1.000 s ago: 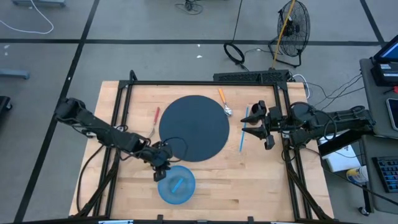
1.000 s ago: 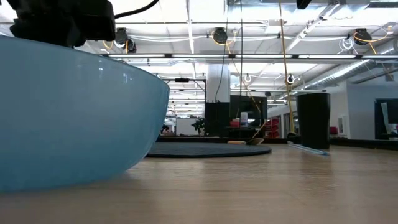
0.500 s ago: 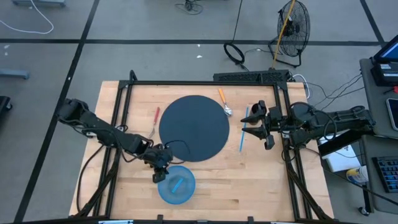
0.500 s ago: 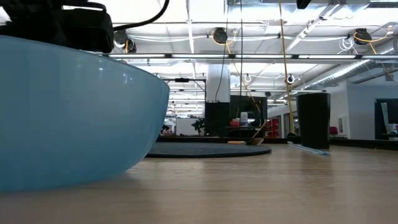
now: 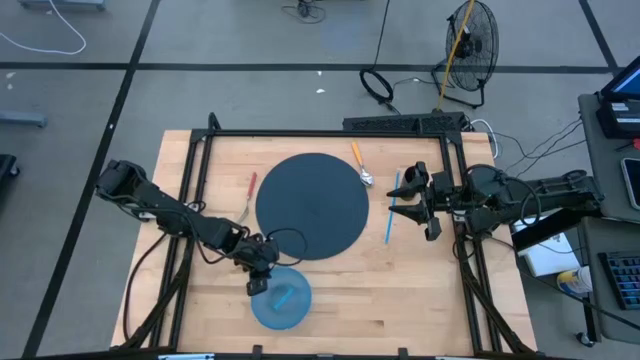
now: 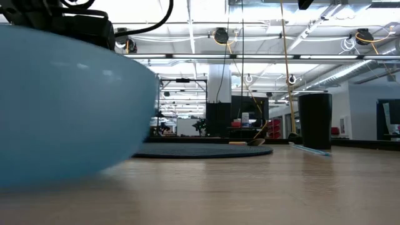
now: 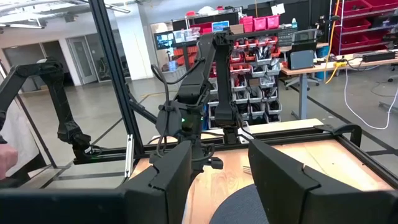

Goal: Pick & Place Utensil
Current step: Put the blue bowl on the blue mat

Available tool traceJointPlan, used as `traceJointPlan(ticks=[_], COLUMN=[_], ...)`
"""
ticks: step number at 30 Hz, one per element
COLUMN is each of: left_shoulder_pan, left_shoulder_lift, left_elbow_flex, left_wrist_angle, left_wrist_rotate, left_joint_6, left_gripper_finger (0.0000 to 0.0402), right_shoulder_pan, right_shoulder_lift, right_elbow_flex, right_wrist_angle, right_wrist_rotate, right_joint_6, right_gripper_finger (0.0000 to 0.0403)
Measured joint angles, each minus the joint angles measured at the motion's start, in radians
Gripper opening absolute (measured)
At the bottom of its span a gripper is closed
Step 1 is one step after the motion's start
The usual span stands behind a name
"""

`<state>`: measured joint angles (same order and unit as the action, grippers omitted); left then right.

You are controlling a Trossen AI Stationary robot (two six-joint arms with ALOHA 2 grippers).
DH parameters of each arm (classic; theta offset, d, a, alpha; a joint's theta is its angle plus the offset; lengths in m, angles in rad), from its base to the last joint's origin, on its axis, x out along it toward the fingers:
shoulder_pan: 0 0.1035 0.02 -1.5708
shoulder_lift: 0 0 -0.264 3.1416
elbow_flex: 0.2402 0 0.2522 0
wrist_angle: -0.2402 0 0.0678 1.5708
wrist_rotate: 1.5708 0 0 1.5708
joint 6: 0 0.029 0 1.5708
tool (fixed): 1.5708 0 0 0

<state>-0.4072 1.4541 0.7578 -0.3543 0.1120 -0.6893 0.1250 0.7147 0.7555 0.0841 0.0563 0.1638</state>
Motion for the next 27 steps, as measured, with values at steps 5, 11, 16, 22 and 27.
traceJointPlan(ticks=[5,11,16,22,27], left_shoulder_pan=[-0.001,0.000,0.000,0.024,0.060], left_shoulder_lift=[0.000,0.000,0.000,-0.003,-0.038], left_elbow_flex=[0.000,0.000,0.000,0.000,0.000], left_wrist_angle=[-0.009,-0.019,-0.023,-0.017,-0.016], left_wrist_rotate=[0.001,-0.003,-0.005,0.017,0.019], left_joint_6=[0.005,-0.011,-0.031,-0.068,-0.074], left_gripper_finger=[0.0018,0.0018,0.0007,0.0008,0.0010], right_shoulder_pan=[0.000,0.000,0.000,0.000,0.000], right_shoulder_lift=[0.000,0.000,0.000,0.000,0.000], right_elbow_flex=[0.000,0.000,0.000,0.000,0.000], right_wrist_angle=[0.000,0.000,0.001,0.001,0.001], right_wrist_rotate=[0.000,0.003,0.003,0.004,0.004], right_joint_6=[0.000,0.000,0.000,0.000,0.005], right_gripper_finger=[0.0155,0.0155,0.0155,0.0155,0.0155])
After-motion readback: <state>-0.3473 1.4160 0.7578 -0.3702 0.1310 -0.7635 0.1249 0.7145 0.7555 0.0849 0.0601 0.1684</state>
